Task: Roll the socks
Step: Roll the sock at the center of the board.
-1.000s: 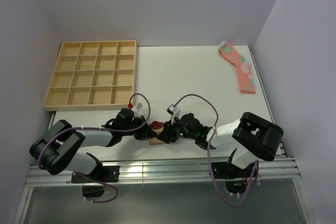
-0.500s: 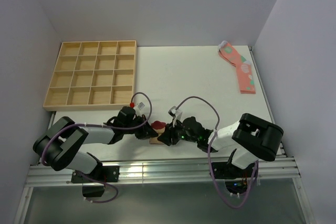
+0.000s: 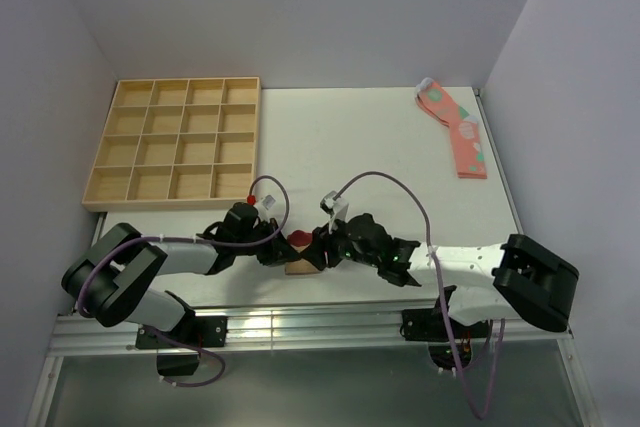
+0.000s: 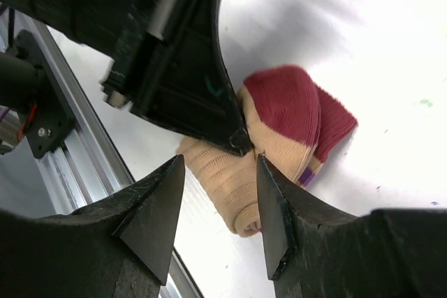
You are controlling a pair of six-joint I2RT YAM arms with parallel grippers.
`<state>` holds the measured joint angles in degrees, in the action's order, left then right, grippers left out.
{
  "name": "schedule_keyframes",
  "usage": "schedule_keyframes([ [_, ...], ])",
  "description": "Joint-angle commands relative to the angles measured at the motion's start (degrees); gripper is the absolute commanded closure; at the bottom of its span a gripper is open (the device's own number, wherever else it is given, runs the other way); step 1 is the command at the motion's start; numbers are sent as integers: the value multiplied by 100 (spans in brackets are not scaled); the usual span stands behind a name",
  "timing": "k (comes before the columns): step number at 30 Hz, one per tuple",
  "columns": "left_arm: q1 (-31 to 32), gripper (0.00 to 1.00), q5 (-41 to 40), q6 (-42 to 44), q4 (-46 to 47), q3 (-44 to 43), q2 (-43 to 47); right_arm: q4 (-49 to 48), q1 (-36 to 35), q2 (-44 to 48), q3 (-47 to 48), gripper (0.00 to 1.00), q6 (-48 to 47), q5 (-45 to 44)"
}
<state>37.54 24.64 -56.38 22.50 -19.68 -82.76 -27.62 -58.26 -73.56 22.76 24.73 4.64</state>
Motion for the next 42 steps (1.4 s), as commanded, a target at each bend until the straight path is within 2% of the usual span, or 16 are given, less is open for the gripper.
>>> schedule_keyframes([
  [1, -36, 100, -715, 461, -1072, 114, -214, 660, -45, 324, 360, 47, -381, -219],
  [5, -36, 100, -698, 470, -1081, 87, -240, 793, -54, 404, 352, 48, -469, -113],
  [11, -36, 100, -680, 461, -1064, 35, -328, 486, -168, 62, 264, 49, -373, 133],
  [19, -36, 100, -689, 487, -1125, -18, -328, 749, -502, -474, 571, 50, -390, -384],
  [29, -36, 100, -724, 514, -1143, -36, -416, 969, -555, -554, 589, 50, -478, -605],
  [42, -27, 100, -742, 567, -1283, -203, -557, 380, -695, -994, 150, 50, -136, -614],
])
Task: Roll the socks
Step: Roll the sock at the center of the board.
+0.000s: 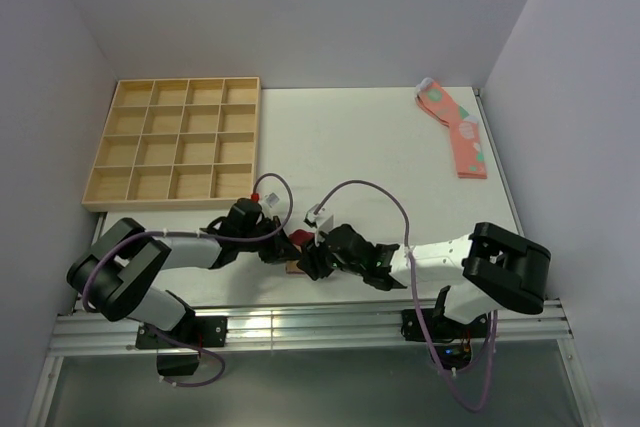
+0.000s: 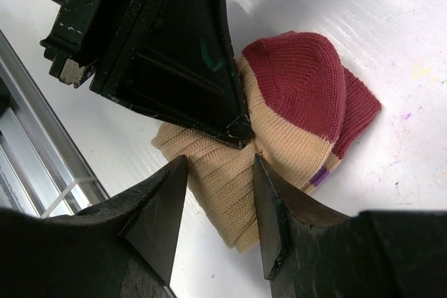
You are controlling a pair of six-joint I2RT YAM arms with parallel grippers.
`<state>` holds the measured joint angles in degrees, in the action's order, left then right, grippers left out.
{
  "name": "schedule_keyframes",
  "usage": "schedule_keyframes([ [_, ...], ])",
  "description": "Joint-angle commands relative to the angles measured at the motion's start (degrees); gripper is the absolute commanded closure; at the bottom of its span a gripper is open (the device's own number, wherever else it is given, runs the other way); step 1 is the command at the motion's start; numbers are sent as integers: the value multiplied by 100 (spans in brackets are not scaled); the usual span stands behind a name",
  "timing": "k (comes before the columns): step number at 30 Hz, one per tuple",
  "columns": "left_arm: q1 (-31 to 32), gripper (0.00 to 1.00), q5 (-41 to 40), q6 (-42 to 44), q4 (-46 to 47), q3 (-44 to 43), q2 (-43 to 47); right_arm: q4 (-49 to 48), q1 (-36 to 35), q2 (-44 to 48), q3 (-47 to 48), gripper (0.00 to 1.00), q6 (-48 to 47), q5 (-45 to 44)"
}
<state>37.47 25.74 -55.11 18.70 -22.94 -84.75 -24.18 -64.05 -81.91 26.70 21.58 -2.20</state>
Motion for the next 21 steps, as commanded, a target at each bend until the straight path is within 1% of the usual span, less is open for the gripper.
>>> schedule_keyframes([
  [1, -21, 99, -860, 440, -912, 114, -375, -7, -125, -167, -279, 50, 197, 70],
  [10, -38, 100, -965, 335, -912, 62, -683, -561, -213, -281, -675, 50, 399, 79],
  [16, -152, 100, -1035, 378, -1070, -9, -736, -517, -371, -519, -578, 50, 470, 79],
  [21, -223, 100, -1044, 448, -1237, -44, -710, -210, -468, -528, -411, 50, 487, -9],
])
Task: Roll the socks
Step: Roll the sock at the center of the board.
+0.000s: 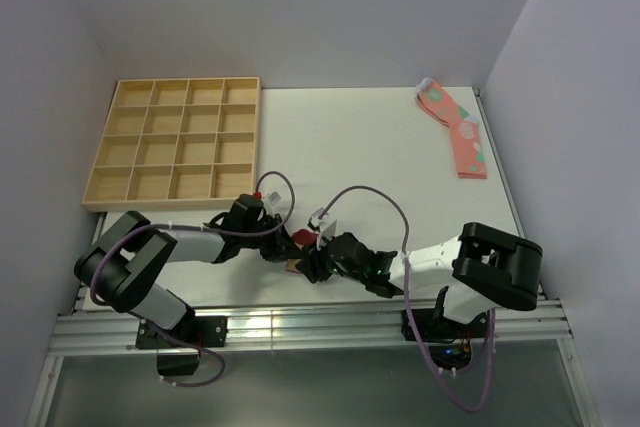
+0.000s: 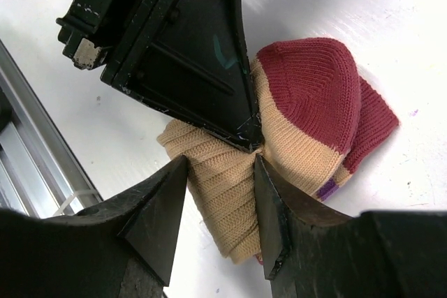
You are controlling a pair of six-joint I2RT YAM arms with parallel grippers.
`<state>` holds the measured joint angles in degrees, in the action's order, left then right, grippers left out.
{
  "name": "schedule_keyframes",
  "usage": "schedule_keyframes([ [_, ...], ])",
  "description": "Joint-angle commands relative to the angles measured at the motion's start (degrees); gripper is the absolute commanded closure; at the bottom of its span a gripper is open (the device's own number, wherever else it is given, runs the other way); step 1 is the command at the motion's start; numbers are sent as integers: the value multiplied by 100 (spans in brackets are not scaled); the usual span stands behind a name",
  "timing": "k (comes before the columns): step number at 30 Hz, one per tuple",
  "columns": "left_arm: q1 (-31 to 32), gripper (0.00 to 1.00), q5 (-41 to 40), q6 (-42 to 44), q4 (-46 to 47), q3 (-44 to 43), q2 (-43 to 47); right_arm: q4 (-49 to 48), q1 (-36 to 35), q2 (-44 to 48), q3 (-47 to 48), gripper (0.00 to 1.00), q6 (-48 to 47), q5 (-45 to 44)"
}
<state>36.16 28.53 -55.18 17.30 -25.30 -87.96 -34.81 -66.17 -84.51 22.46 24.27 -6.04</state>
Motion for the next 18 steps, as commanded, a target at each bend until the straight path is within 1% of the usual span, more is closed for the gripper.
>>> schedule_keyframes([
  [1, -109, 100, -1333, 473, -1132, 183, -388, 879, -265, -268, 22, 50, 227, 324],
  [8, -276, 100, -1219, 622, -1282, 192, -388, 1028, -370, -303, 48, 49, 359, 209],
  [12, -338, 100, -1236, 587, -1282, 218, -388, 1265, -370, -84, 83, 48, 403, -27],
  [16, -347, 100, -1210, 605, -1238, 236, -380, 2020, -370, 294, 408, 46, 324, -414],
  [18, -347, 99, -1192, 613, -1220, 262, -327, 2407, -335, 583, 610, 44, 184, -459],
])
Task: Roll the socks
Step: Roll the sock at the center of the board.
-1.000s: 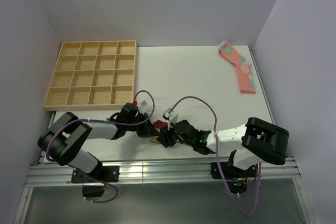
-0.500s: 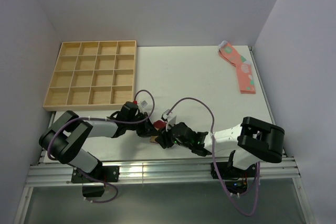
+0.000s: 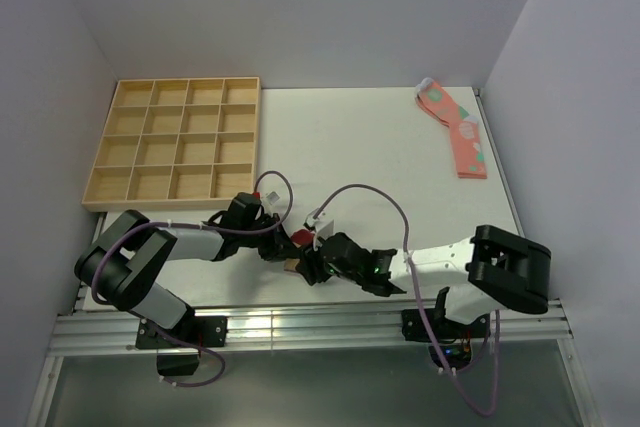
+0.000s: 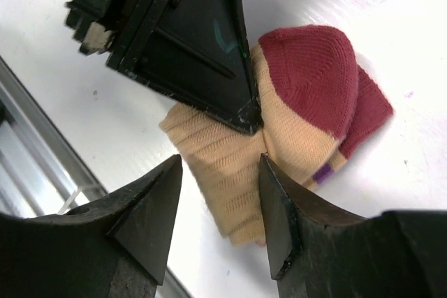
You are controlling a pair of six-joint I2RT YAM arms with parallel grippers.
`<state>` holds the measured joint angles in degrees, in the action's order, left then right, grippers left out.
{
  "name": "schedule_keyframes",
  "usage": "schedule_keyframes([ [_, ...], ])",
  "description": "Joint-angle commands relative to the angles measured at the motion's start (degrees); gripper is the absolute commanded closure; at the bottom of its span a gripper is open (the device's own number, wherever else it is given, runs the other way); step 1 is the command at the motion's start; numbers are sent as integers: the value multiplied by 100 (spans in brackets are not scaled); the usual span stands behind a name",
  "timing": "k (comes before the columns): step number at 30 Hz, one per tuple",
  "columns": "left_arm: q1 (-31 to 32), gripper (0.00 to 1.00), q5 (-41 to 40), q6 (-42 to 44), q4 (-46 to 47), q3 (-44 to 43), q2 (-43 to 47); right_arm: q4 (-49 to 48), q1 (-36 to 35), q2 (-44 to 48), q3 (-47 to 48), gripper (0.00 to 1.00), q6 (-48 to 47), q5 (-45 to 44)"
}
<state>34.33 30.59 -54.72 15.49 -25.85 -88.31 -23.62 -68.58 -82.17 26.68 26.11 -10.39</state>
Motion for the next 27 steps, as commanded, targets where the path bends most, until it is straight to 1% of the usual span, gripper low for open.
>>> schedule_keyframes([
  [1, -163, 100, -1389, 576, -1030, 317, -274, 1376, -68, 438, 232, 43, -61, -50],
  [4, -154, 100, -1389, 576, -1021, 317, -274, 1798, 81, 658, 487, 43, -264, 19],
  [8, -163, 100, -1371, 594, -1039, 291, -309, 2273, 108, 720, 786, 43, -527, 107],
  [19, -163, 100, -1301, 620, -960, 282, -353, 2318, 99, 439, 997, 43, -844, 73],
  [24, -163, 100, -1292, 612, -907, 308, -388, 2519, 81, 693, 1076, 44, -941, -331],
  [27, -163, 100, -1284, 612, -881, 317, -415, 2695, 81, 869, 1260, 44, -1072, -428],
])
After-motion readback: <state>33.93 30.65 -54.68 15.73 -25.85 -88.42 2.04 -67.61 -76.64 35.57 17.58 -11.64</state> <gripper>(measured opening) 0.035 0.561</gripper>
